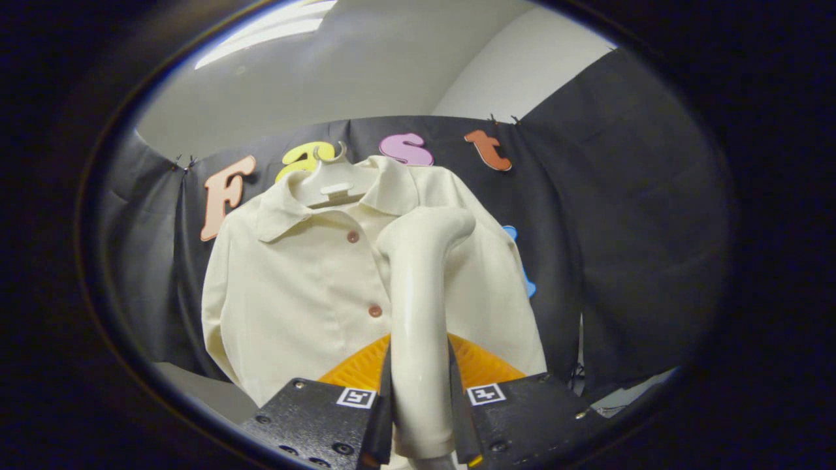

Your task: Iron the clothes twice with a garment steamer, once on the left side and once on the right side.

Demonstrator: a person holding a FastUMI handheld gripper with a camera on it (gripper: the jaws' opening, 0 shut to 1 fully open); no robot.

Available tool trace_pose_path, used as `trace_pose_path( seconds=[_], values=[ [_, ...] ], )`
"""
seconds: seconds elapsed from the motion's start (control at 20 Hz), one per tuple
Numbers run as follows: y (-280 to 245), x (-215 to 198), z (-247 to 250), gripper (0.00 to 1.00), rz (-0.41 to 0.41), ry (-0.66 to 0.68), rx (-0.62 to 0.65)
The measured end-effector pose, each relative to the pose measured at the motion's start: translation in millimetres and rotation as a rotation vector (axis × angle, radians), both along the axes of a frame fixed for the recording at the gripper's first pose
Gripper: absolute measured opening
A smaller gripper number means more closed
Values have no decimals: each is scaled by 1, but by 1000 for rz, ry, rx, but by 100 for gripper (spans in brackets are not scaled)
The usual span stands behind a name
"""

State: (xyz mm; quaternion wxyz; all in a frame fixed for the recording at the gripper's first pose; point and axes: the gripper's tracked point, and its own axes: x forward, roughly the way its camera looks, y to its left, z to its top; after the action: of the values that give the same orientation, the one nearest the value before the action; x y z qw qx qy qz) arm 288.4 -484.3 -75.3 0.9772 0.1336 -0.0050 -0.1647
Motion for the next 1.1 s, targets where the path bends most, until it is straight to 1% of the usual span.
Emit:
trace_pose_path(
  seconds=[0.4, 1.1],
  values=[
    [1, -24, -68, 36, 2, 92, -7],
    [11, -78, -183, 37, 14, 251, 73]
  ],
)
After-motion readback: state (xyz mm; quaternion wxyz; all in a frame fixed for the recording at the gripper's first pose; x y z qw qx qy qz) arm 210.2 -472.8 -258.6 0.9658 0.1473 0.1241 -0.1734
